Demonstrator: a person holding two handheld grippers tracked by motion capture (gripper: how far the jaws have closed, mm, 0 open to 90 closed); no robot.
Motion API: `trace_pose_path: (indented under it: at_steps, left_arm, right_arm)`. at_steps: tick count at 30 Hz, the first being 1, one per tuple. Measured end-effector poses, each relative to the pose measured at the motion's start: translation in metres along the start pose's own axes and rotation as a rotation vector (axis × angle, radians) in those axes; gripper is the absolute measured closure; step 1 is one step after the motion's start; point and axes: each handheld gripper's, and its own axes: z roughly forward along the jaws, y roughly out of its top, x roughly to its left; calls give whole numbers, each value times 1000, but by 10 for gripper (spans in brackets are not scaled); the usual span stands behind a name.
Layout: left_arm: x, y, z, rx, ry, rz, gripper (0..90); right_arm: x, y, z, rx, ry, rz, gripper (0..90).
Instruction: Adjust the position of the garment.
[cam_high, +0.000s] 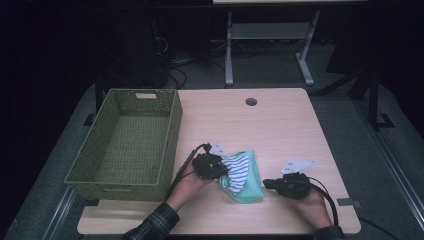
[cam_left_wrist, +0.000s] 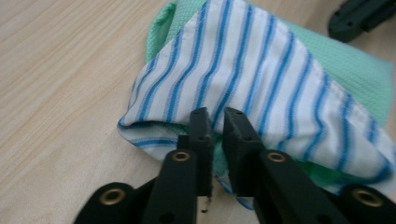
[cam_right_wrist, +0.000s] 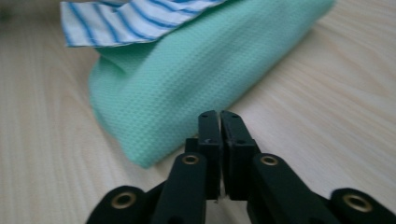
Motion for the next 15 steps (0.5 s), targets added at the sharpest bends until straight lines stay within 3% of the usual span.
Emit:
trace_pose_path:
  at_steps: [5,15]
  left_arm:
    - [0,0,-10,-15,-37,28,647]
    - [-3,10,-13,14,-97,68,381]
  right_arm:
    - [-7,-8,-7,-12,-79,27,726]
    - [-17,-21,-19,-20,-221,71,388]
